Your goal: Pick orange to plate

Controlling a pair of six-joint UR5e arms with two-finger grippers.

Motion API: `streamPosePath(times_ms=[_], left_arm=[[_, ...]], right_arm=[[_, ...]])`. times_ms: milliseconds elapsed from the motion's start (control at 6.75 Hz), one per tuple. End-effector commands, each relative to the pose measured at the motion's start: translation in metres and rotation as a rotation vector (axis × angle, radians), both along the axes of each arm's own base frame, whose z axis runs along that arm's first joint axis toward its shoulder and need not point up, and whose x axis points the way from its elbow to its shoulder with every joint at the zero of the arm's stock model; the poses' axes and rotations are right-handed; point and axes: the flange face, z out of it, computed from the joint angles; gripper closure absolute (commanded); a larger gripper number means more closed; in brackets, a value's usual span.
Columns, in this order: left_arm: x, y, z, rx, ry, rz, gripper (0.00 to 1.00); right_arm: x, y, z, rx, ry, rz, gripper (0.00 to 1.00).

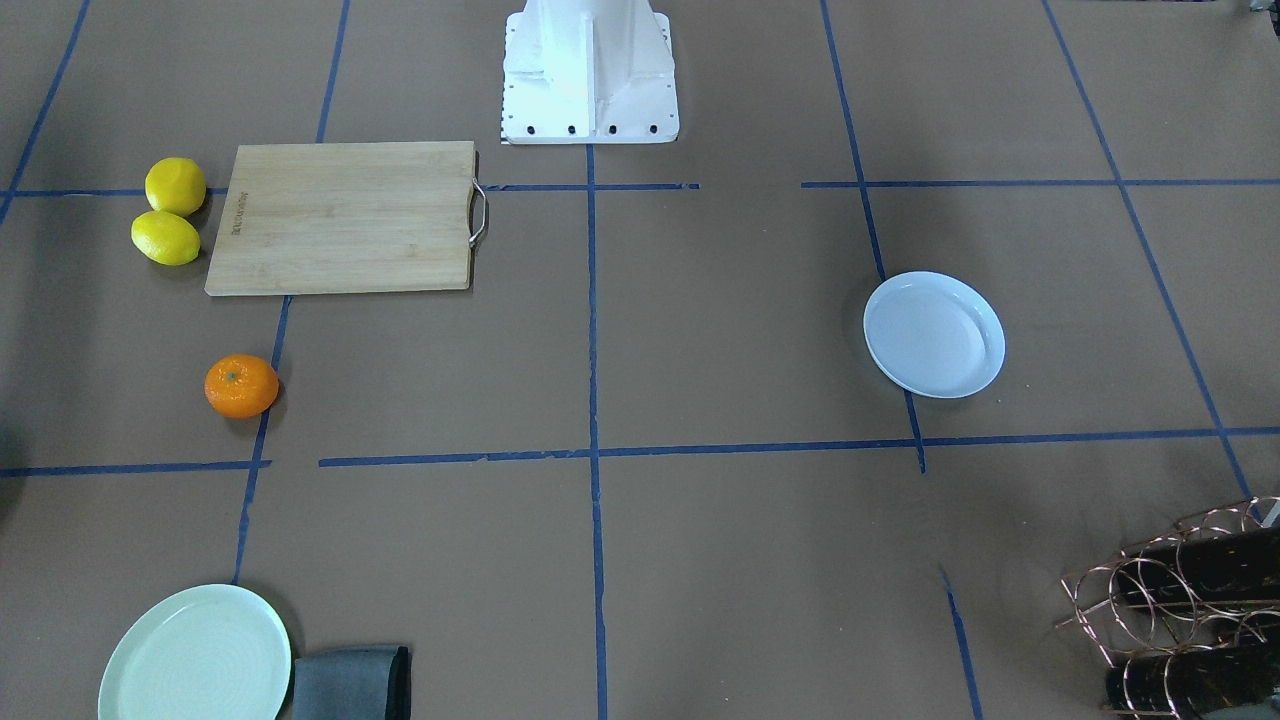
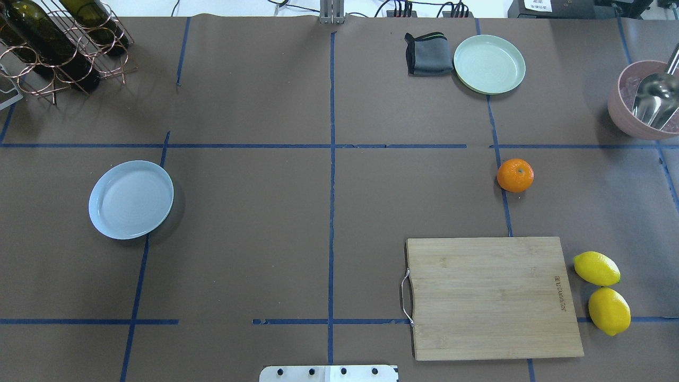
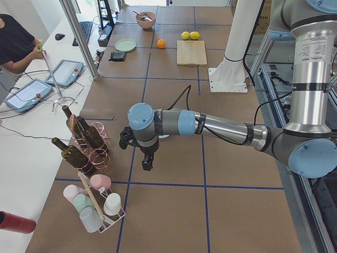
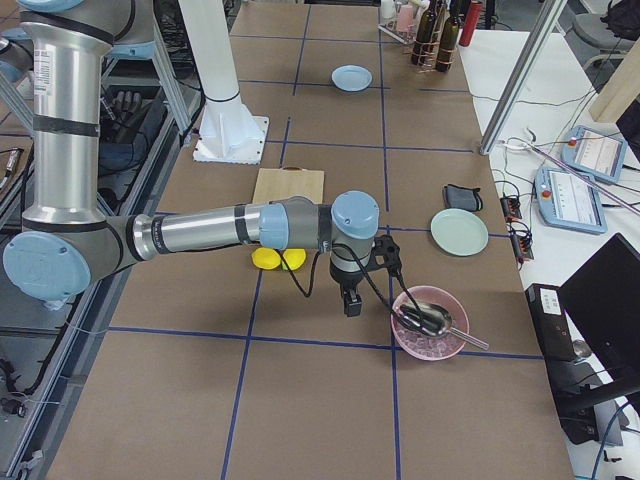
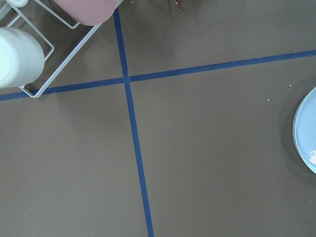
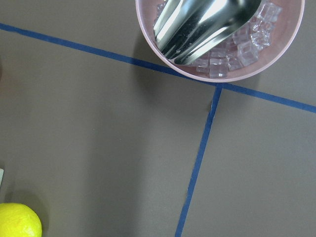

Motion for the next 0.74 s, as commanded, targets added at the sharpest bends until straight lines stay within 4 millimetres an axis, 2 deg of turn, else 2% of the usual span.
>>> streamPosePath(times_ms=[0, 148, 296, 444, 593], left_arm=[[-0.001, -0.015, -0.021, 0.046, -0.001, -0.001, 0.00], [-0.001, -0.014, -0.021, 0.048, -0.030, 0.001, 0.00], [-0.002, -0.010, -0.031, 0.076, -0.044, 0.003, 0.00], [0.002, -0.002, -0.034, 0.071, 0.009, 0.004, 0.00], [0.021, -0.001, -0.042, 0.130, 0.087, 0.038, 0.00]], right_arm=[[0.003, 0.002, -0.008, 0.011, -0.002, 0.005, 0.00], [0.003, 0.001, -0.008, 0.012, -0.002, 0.005, 0.00], [0.002, 0.001, -0.008, 0.012, -0.003, 0.004, 0.00], [0.002, 0.001, -0.007, 0.008, -0.003, 0.004, 0.00], [0.002, 0.001, -0.001, -0.003, -0.004, 0.004, 0.00]])
